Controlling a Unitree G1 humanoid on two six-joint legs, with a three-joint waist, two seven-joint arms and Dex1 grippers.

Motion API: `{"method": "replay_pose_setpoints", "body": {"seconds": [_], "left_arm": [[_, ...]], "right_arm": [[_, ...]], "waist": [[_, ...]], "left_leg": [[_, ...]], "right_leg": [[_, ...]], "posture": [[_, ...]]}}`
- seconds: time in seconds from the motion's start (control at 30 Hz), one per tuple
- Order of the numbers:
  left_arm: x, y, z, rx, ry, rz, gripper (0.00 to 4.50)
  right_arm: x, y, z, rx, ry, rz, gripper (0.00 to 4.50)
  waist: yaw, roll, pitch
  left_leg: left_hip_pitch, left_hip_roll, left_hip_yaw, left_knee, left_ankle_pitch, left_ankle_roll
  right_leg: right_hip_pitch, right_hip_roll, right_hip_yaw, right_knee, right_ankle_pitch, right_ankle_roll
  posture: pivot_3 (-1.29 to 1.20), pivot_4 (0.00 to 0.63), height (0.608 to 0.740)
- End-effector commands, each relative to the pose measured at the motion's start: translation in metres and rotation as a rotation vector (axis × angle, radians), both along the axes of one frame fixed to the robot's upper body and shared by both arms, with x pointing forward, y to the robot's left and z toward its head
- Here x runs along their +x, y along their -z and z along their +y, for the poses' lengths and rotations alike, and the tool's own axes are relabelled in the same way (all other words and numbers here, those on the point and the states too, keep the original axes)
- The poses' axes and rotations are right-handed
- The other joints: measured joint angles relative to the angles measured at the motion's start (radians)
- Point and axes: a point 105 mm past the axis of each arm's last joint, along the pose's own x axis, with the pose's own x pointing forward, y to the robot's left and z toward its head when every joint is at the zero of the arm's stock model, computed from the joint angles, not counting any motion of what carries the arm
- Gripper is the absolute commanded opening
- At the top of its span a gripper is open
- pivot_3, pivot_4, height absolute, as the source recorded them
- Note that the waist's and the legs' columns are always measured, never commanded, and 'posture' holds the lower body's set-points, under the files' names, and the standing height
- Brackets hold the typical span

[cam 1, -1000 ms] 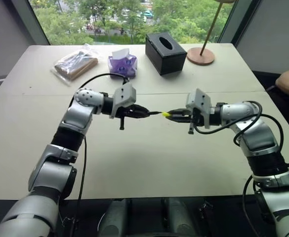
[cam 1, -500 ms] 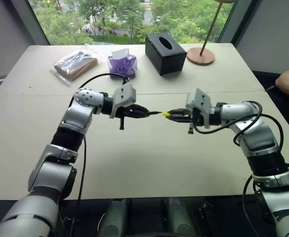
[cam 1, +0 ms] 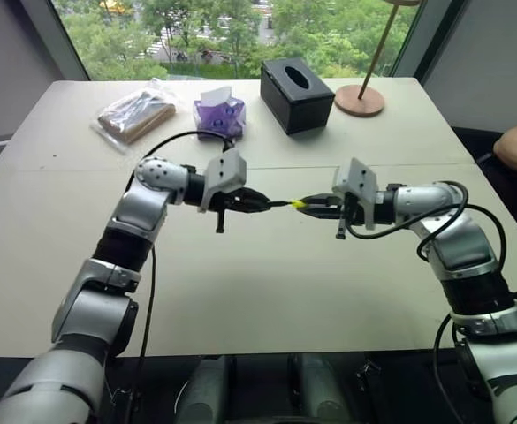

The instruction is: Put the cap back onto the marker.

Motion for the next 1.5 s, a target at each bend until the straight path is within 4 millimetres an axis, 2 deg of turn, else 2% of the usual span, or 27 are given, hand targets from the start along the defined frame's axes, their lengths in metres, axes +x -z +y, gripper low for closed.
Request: {"method": "replay_pose_setpoints", "body": {"seconds": [0.03,0.27,1.07,1.33,1.5], "left_arm": [[-0.004,-0.007,-0.003,-0.005,0.028,-0.029,0.00],[0.007,-0.017,0.005,-0.028,-0.028,-0.057,0.00],[0.014,-0.024,0.013,-0.026,-0.061,-0.088,0.00],[0.011,-0.020,0.011,-0.023,-0.046,-0.078,0.00],[0.011,-0.016,0.016,-0.004,-0.051,-0.063,0.00]], "right_arm": [[-0.004,-0.016,0.007,0.022,-0.033,-0.058,0.04],[-0.004,-0.014,0.001,0.013,-0.016,-0.054,0.04],[-0.004,-0.005,-0.002,-0.014,-0.015,-0.038,0.04],[-0.004,-0.004,-0.002,-0.015,-0.015,-0.039,0.04],[0.001,-0.009,-0.006,-0.014,0.006,-0.058,0.04]], "waist": [[0.000,0.000,0.000],[0.000,0.000,0.000],[0.000,0.000,0.000],[0.000,0.000,0.000],[0.000,0.000,0.000]], "left_leg": [[0.000,0.000,0.000,0.000,0.000,0.000],[0.000,0.000,0.000,0.000,0.000,0.000],[0.000,0.000,0.000,0.000,0.000,0.000],[0.000,0.000,0.000,0.000,0.000,0.000],[0.000,0.000,0.000,0.000,0.000,0.000]], "right_leg": [[0.000,0.000,0.000,0.000,0.000,0.000],[0.000,0.000,0.000,0.000,0.000,0.000],[0.000,0.000,0.000,0.000,0.000,0.000],[0.000,0.000,0.000,0.000,0.000,0.000],[0.000,0.000,0.000,0.000,0.000,0.000]], "posture": [[0.00,0.150,0.740],[0.00,0.150,0.740],[0.00,0.150,0.740],[0.00,0.150,0.740],[0.00,0.150,0.740]]}}
